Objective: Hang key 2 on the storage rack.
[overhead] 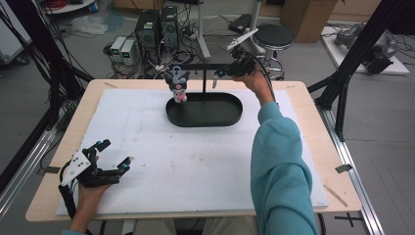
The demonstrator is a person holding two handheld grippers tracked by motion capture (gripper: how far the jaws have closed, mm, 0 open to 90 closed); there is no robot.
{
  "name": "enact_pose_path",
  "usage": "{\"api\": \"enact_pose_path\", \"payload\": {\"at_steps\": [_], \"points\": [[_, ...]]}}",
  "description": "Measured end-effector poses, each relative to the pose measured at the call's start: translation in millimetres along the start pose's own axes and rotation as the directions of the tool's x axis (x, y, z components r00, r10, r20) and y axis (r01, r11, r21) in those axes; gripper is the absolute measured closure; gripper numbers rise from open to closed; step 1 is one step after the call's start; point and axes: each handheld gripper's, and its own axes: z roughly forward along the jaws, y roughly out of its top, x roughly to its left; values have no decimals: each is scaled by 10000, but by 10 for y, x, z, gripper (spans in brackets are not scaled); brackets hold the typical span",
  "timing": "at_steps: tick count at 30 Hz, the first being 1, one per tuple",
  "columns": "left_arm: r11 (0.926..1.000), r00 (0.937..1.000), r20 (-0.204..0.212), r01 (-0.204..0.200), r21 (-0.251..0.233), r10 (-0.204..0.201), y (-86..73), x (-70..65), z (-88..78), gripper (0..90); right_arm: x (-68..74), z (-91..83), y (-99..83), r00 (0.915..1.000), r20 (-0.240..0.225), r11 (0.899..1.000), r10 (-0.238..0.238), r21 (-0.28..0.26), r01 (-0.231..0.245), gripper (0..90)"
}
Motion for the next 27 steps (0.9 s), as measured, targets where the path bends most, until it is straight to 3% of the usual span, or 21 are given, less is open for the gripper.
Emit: {"api": "enact_pose_path", "payload": {"at_steps": [9,21,27], "points": [[10000,10000,0,2,-1,-2,0,1,0,17,-33,21,-9,9996,252,10000,-88,-13,88,887],[10000,10000,-2,27,-13,-27,0,-1,0,17,-62,15,-17,9976,668,9998,181,-91,-175,887],[10000,10000,0,25,3,-25,1,0,-1,17,-79,31,-10,9956,940,9997,56,-257,-32,887]]}}
